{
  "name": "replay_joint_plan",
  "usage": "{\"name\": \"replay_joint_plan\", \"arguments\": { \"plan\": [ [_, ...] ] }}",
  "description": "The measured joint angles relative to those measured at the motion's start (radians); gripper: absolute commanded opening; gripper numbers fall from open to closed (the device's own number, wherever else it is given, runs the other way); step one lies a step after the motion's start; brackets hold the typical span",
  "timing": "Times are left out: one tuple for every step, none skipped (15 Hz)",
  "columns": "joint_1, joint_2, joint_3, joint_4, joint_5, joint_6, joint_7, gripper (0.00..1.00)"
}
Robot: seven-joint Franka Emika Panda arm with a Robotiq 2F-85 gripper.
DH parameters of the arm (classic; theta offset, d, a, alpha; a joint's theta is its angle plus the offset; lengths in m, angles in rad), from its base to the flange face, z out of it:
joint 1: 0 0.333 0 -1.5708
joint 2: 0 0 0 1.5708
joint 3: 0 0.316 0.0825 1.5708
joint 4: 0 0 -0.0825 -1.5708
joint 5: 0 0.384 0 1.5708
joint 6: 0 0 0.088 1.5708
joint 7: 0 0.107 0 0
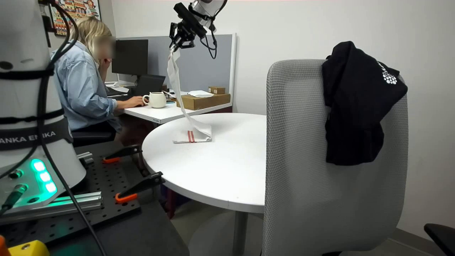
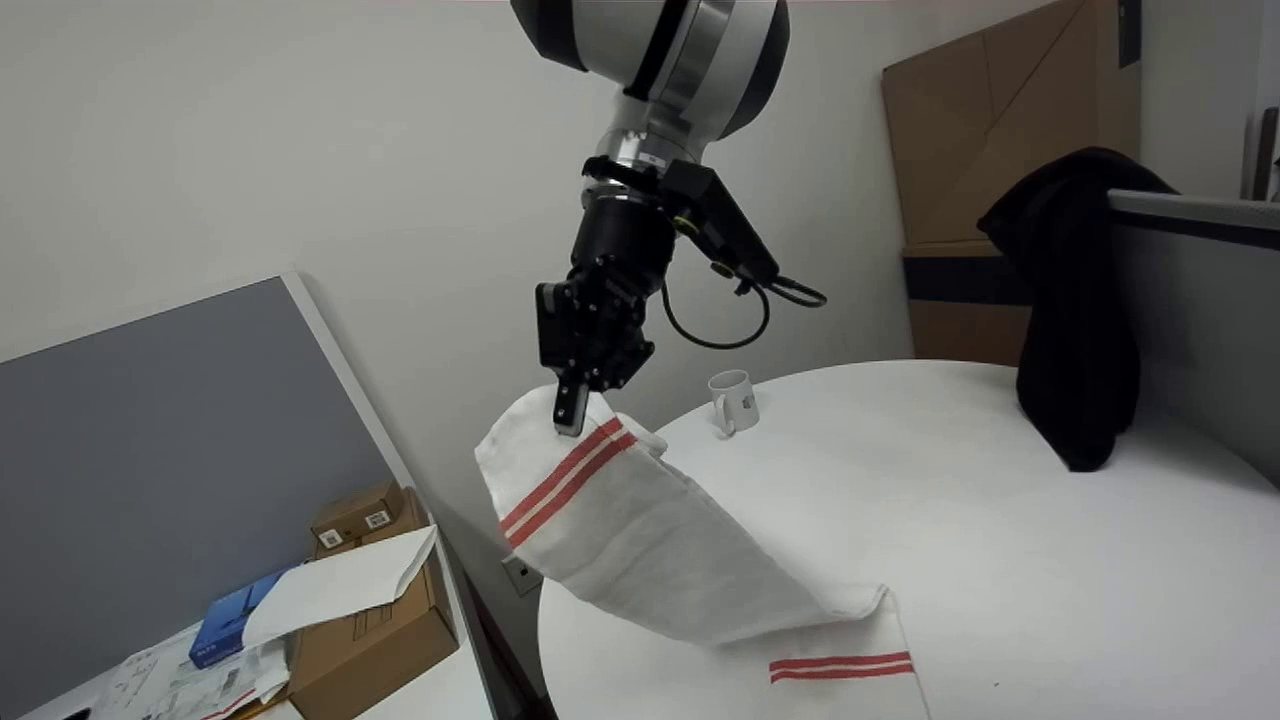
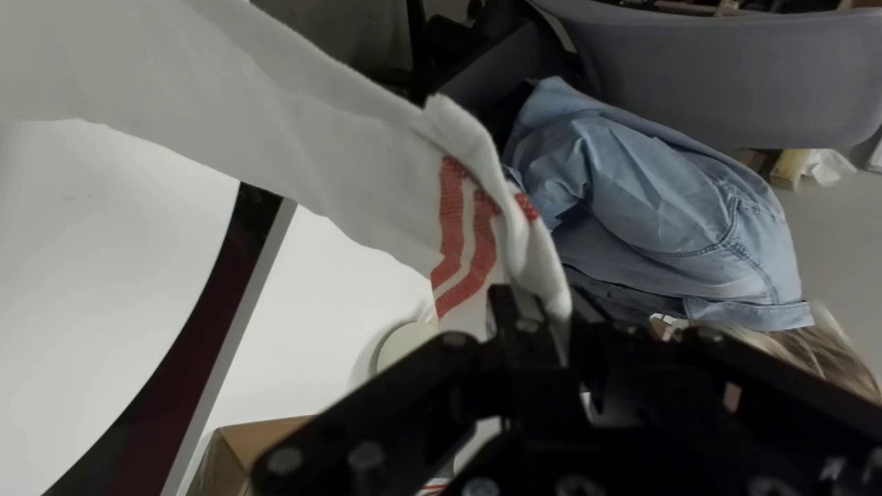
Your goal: Fold the cloth on the table.
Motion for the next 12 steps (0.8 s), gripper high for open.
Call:
{"name": "replay_joint_plan", "arguments": {
  "plan": [
    [0.002, -0.010, -0.005, -0.016, 0.014, -0.009, -0.004, 0.02],
    [0.003, -0.018, -0.012, -0.033, 0.024, -0.023, -0.008, 0.02],
    [0.003, -0.022, -0.019, -0.050, 0.030, -0.040, -0.011, 0.02],
    [0.003, -0.023, -0.025, -0.069, 0.031, -0.060, -0.017, 0.02],
    [0.004, -0.024, -0.030, -0.091, 0.031, -0.080, -0.022, 0.02],
    [0.005, -0.023, -0.035, -0.116, 0.030, -0.094, -0.025, 0.02],
    [0.005, -0.023, -0.040, -0.140, 0.030, -0.105, -0.026, 0.02],
    [0.004, -0.022, -0.049, -0.161, 0.030, -0.116, -0.026, 0.02],
    [0.004, -0.019, -0.060, -0.177, 0.030, -0.126, -0.026, 0.02],
    [0.002, -0.016, -0.072, -0.188, 0.030, -0.130, -0.027, 0.02],
    [0.000, -0.012, -0.085, -0.195, 0.029, -0.130, -0.027, 0.02],
    [-0.004, -0.006, -0.097, -0.198, 0.028, -0.130, -0.027, 0.02]
  ]
}}
